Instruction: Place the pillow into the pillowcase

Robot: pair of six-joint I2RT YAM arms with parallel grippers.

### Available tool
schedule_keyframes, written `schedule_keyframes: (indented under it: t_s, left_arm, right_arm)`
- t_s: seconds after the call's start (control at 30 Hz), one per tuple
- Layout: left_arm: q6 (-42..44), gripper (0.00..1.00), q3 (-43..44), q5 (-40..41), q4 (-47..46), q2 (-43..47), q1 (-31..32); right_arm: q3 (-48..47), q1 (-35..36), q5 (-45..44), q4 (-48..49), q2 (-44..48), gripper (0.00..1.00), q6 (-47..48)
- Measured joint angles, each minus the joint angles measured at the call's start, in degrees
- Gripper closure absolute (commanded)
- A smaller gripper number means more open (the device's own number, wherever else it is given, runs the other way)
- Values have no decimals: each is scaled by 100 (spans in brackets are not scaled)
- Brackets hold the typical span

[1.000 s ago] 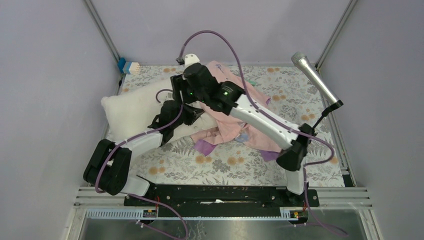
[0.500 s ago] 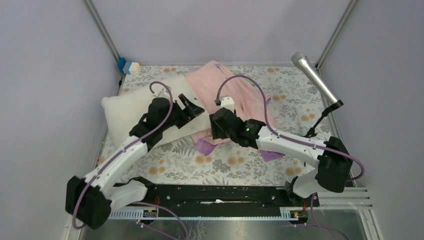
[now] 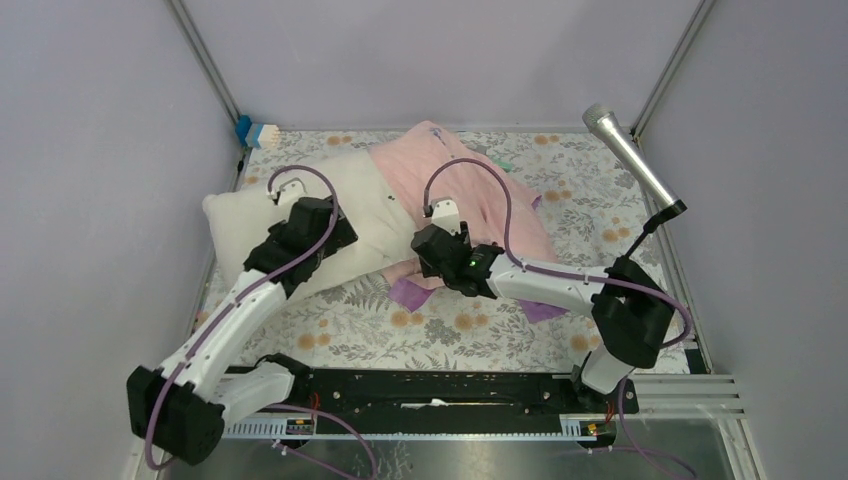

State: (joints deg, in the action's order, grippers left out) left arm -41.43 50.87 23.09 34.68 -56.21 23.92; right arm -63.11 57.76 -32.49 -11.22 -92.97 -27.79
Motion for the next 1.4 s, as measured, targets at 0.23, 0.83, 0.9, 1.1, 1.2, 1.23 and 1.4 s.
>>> schedule_keyframes:
  t_s: [0.23,0.83,0.9,1.1,1.2,1.23,1.4]
  left_arm:
    - [57,100,-385,140,-640,-1043,-256]
    - [-2474,100,-1156,-153,-1764,-568,1005]
    - [-2645,100,-1340,-310,-2037,-658,970]
    - [-3021,100,-2146,-813,-3132,-691,1060]
    - [-3178,100,-2647,-942,-3880,-658,1069]
    - [-3204,100,-2750,-955,-4033,-640,1069]
    - [-3217,100,-3084,-1019,-4610,-568,1069]
  right_arm:
    - [-168,0,-297,-31,-531,89,470]
    - [-693,306,2291,234,544,100,1222]
    - [-48,306,2487,420,881,84,1137]
    - [876,372,2535,247,1056,31,916]
    - [540,431,2367,68,1093,3,979]
    - [302,444,2277,0,1093,1,1003]
    - [-1309,413,1471,-2,931,1,1316]
